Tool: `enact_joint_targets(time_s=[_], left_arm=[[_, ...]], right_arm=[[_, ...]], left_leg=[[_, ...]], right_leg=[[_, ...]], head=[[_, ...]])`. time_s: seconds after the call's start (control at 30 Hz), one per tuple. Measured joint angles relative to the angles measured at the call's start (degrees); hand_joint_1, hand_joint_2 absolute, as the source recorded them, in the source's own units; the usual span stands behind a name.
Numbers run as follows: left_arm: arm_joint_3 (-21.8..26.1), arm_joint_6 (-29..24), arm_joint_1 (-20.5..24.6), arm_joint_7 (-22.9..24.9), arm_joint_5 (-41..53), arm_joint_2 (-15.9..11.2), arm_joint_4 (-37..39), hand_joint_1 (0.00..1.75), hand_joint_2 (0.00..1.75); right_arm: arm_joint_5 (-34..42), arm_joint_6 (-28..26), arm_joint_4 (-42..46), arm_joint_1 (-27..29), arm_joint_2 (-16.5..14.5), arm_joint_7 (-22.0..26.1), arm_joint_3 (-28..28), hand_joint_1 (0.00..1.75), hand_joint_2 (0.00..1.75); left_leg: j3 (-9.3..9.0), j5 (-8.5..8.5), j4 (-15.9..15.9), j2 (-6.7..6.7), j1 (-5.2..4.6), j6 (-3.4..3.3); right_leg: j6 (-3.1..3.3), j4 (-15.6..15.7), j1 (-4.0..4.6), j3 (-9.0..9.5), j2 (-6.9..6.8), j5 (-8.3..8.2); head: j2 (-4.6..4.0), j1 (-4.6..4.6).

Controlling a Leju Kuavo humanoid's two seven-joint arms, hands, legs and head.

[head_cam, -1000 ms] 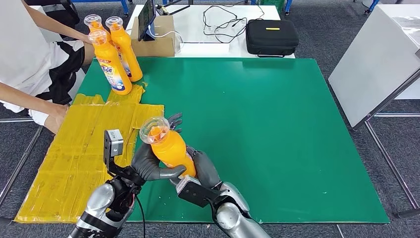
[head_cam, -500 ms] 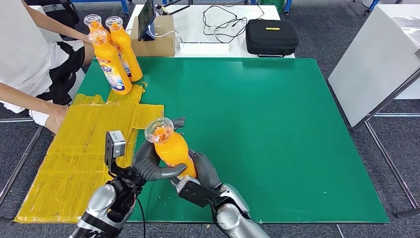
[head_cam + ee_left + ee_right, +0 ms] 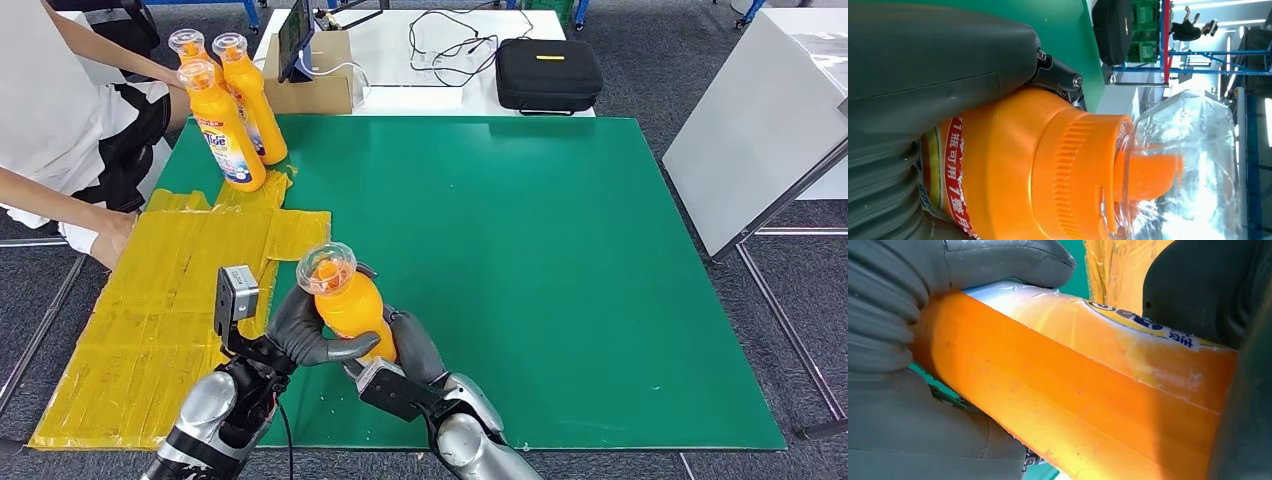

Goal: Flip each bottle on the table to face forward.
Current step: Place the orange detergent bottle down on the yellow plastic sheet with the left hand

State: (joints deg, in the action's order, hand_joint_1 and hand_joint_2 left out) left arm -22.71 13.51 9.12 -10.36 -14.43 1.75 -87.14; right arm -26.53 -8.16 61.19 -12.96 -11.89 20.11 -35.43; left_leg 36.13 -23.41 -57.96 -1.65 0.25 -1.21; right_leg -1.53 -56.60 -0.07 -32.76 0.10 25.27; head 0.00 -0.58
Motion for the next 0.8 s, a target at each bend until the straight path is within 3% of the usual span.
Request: enact_joint_targets(time_s=[0.03, 0.07, 0.17, 0.2, 0.43, 0.67, 0.8], left_arm=[[0.0, 0.0, 0.0, 0.0, 0.0, 0.0, 0.0, 1.75, 1.75], [0.0, 0.0, 0.0, -0.1, 0.0, 0.0, 0.0, 1.75, 1.75], [0.0, 0.4, 0.0, -0.9, 0.2, 0.0, 0.0, 1.75, 1.75], [0.0, 0.3, 0.0, -1.5, 0.8, 0.0, -0.2, 1.75, 1.75], [2.0, -8.8, 0.1, -4.9, 15.6, -1.9, -4.8, 1.75, 1.75], [4.2, -9.8, 0.0, -5.1, 18.6, -2.9, -7.0, 1.75, 1.75], [4.6, -17.8, 0.1, -4.6, 34.6, -3.6, -8.0, 1.75, 1.75]], right_arm=[[0.0, 0.0, 0.0, 0.0, 0.0, 0.0, 0.0, 1.75, 1.75], [0.0, -0.1, 0.1, 0.0, 0.0, 0.0, 0.0, 1.41, 1.75], [0.0, -1.0, 0.7, 0.5, 0.0, 0.1, 0.1, 0.10, 1.75], [0.0, -1.7, 1.2, 0.8, 0.0, 0.2, 0.2, 0.00, 1.75], [2.8, -2.2, 13.4, 6.8, 2.3, 1.8, 3.9, 0.00, 1.75], [2.6, -1.9, 21.2, 9.4, 4.1, 1.8, 5.9, 0.00, 1.75], [4.2, -4.0, 25.4, 11.2, 4.4, 4.4, 7.5, 0.00, 1.75]], left_leg=[[0.00, 0.00, 0.0, 0.00, 0.00, 0.00], [0.00, 0.00, 0.0, 0.00, 0.00, 0.00], [0.01, 0.00, 0.0, 0.00, 0.00, 0.00], [0.01, 0.00, 0.0, 0.00, 0.00, 0.00], [0.12, 0.00, 0.0, -0.04, 0.00, 0.00], [0.13, 0.00, 0.0, -0.04, 0.00, 0.00], [0.14, 0.00, 0.0, -0.06, -0.01, 0.00]], right_leg=[[0.00, 0.0, 0.00, 0.00, 0.00, 0.00], [0.00, 0.0, 0.00, 0.00, 0.00, 0.00], [0.00, 0.0, 0.00, 0.00, 0.00, 0.00], [0.00, 0.0, 0.00, 0.00, 0.00, 0.00], [0.00, 0.0, 0.00, -0.05, -0.01, 0.00], [0.00, 0.0, 0.00, -0.06, -0.01, 0.00], [0.00, 0.0, 0.00, -0.07, -0.01, 0.00]], head=[[0.00, 0.00], [0.00, -0.01], [0.00, -0.01], [0.00, -0.01], [0.00, 0.00], [0.00, 0.01], [0.00, 0.01]])
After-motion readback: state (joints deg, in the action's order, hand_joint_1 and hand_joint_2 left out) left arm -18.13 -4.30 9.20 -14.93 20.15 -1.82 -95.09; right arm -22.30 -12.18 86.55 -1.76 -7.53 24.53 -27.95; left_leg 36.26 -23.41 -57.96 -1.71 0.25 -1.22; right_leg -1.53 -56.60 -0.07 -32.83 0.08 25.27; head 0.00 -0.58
